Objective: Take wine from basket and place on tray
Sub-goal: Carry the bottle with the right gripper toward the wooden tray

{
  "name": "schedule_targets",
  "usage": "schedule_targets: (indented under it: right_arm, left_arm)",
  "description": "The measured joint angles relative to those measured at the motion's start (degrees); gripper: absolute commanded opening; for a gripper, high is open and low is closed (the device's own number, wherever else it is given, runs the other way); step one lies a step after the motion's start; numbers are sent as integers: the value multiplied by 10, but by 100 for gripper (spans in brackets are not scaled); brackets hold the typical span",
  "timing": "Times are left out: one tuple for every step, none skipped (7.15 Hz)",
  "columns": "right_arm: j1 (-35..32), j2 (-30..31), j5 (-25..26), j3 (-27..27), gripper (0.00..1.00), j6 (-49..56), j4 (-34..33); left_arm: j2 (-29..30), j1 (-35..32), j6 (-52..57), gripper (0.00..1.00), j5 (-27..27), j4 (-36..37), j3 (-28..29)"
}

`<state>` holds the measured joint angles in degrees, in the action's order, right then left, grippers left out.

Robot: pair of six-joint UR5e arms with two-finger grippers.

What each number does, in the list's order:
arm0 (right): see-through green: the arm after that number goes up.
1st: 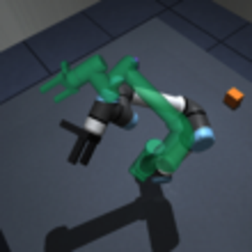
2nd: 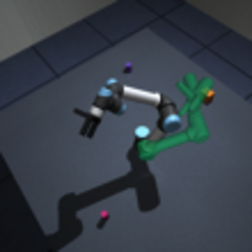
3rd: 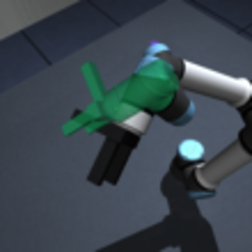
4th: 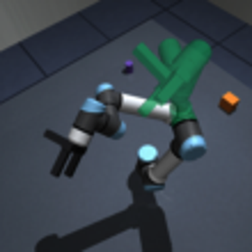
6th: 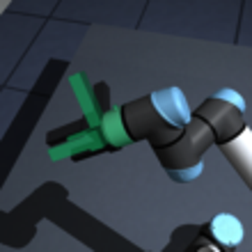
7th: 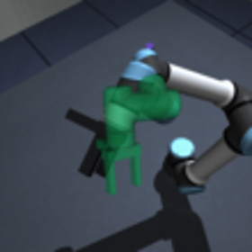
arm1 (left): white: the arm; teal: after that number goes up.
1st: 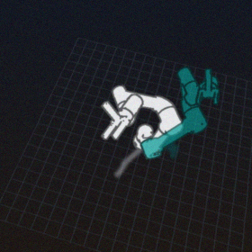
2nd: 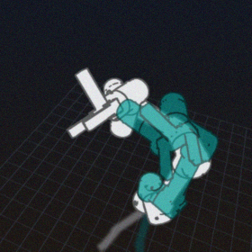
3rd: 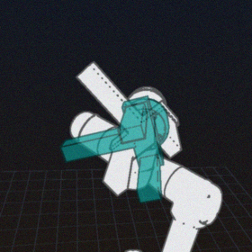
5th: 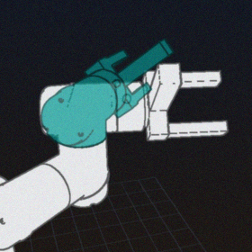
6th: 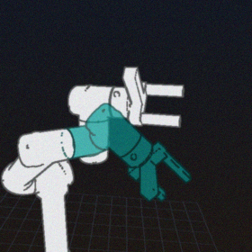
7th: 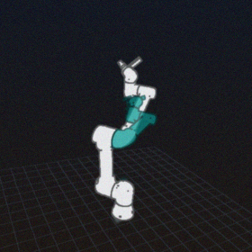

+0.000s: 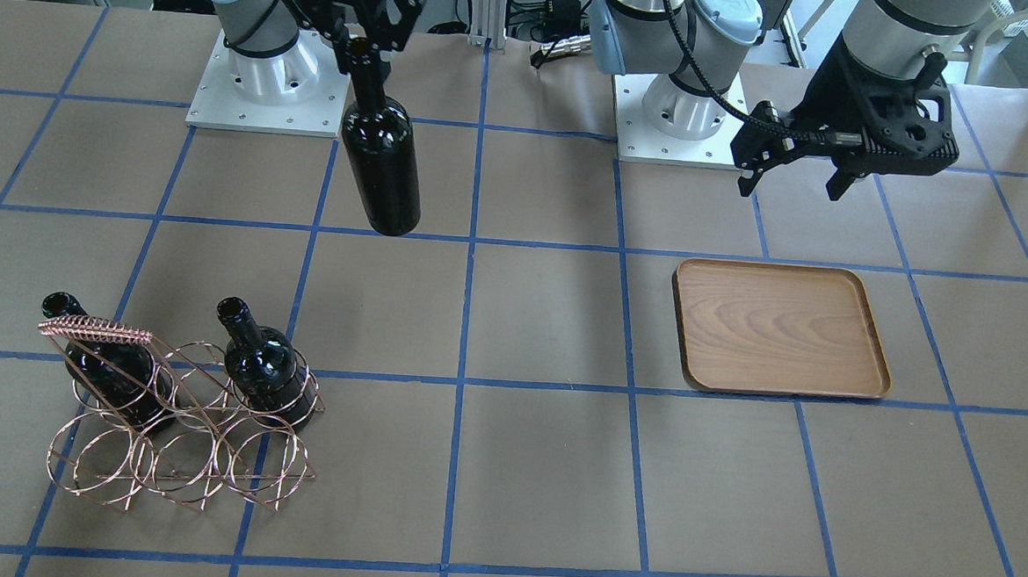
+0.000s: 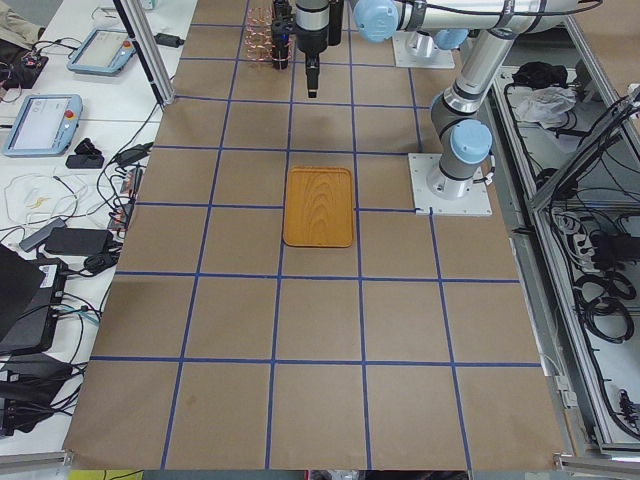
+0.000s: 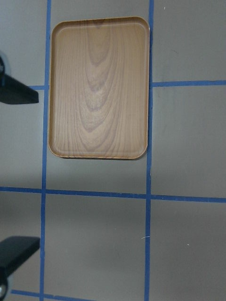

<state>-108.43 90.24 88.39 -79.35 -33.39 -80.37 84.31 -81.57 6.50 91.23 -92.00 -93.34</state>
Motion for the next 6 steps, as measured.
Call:
schedule_targets:
  right_arm:
    - [-28,-29,1,2,24,-35,-33]
    - [-49,-58,2,3,24,-67,-68]
    - [-65,-86,2,3,24,-90,-102]
    - [-80,-111,2,4,24,-110,-133]
    - [-93,-131,1,4,24,-129,-159]
    - [-105,-148,0,6,24,-150,-180]
  left_arm:
    - [0,1,0,100,0,0,0]
    - [0,1,0,100,1,-1,-1]
    - [0,2,0,100,1,-2,-1]
    - [0,2,0,100,1,-1,-1]
    - [0,1,0,100,1,-1,-1]
    - [0,1,0,100,1,-2,-1]
